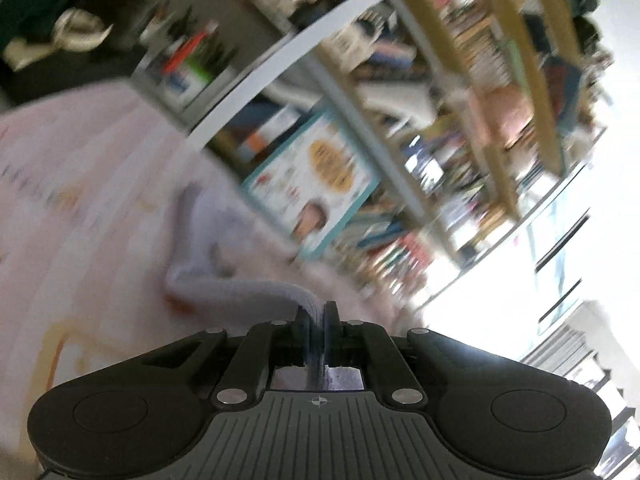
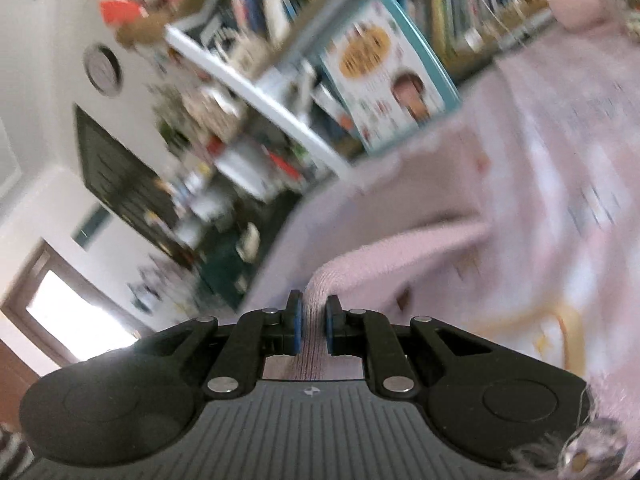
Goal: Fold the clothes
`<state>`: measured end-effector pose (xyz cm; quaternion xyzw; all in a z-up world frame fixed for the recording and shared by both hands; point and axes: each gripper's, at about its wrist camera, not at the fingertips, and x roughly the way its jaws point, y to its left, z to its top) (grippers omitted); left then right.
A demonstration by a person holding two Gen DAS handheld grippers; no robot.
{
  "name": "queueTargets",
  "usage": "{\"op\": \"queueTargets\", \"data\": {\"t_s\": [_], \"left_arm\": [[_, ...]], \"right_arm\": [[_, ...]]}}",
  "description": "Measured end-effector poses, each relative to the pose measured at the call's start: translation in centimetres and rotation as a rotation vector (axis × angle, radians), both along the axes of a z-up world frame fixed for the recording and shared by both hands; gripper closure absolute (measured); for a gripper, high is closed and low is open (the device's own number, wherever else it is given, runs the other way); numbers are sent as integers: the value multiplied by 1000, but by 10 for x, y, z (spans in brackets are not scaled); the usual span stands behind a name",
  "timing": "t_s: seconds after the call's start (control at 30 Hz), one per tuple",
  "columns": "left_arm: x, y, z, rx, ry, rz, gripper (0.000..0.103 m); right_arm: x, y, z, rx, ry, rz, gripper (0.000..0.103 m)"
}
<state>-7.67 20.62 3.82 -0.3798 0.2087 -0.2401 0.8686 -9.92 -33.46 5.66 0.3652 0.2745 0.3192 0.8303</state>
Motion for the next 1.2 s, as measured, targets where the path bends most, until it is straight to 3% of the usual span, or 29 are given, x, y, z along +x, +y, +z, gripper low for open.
{"op": "queueTargets", "data": {"t_s": [0.13, 0.37, 0.73, 1.07, 1.17, 1.2], "left_arm": [[27, -3, 14, -36, -42, 48, 98], [87, -16, 24, -43, -57, 52, 98], [146, -16, -4, -61, 45, 103, 98], [182, -20, -26, 32, 132, 139, 96], [182, -16, -28, 56, 171, 170, 84], [182, -14, -28, 64, 185, 183, 70]], "right_arm": [[34, -6, 14, 72, -11, -67, 92], [100, 1, 25, 78, -1, -142, 92], [166, 1, -15, 157, 155, -239, 92], [200, 1, -58, 175, 283, -321, 92], [204, -2, -70, 188, 335, -327, 87], [203, -4, -71, 184, 344, -330, 83]]}}
